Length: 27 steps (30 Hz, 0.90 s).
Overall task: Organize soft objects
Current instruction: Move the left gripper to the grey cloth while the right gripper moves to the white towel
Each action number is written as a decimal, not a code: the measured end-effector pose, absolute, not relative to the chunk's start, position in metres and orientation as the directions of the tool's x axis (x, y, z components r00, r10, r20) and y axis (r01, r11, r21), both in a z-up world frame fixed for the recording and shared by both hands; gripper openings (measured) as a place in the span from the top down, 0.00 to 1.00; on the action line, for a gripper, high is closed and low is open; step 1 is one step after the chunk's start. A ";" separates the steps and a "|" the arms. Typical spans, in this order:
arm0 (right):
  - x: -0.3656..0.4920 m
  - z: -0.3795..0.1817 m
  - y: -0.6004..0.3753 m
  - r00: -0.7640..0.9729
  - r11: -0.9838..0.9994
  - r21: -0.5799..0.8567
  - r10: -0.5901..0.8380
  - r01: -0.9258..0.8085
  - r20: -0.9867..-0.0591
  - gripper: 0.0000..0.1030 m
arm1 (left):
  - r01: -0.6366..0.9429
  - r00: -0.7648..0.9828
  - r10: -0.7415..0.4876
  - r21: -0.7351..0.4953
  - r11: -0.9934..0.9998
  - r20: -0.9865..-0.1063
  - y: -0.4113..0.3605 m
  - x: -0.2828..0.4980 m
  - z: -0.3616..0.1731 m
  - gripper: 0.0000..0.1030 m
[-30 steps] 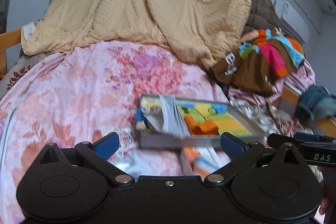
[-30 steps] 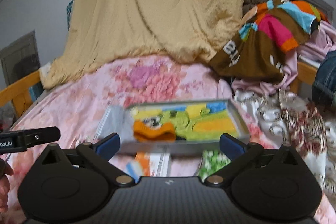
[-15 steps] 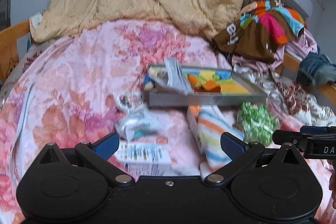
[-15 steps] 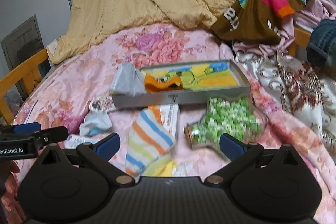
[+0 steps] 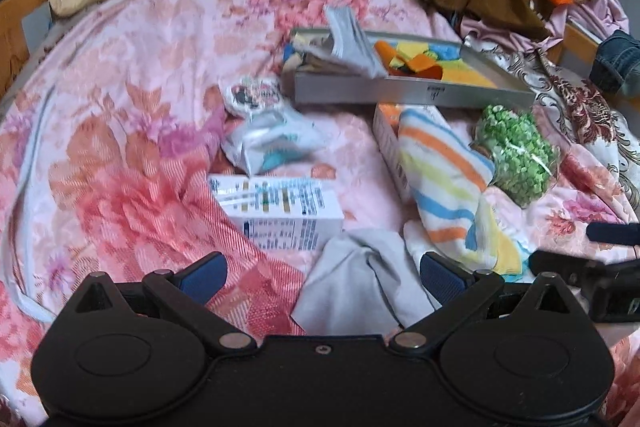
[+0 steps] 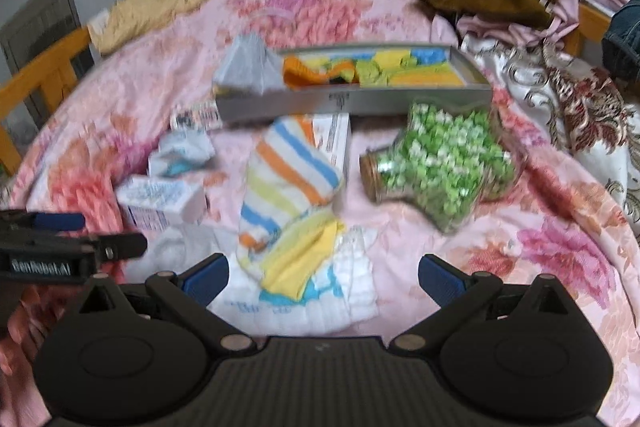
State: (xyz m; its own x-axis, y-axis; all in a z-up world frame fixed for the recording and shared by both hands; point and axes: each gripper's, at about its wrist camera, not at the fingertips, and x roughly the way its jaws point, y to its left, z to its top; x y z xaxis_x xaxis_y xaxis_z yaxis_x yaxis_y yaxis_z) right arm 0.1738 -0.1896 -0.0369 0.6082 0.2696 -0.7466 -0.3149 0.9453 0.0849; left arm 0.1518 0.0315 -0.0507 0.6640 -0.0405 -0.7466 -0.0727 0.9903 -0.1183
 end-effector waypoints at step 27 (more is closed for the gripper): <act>0.189 -0.078 -0.154 0.473 0.910 0.115 0.312 -0.398 -0.824 0.05 | -0.066 0.545 -0.248 -0.336 0.940 -0.801 0.023 0.185 -0.079 0.17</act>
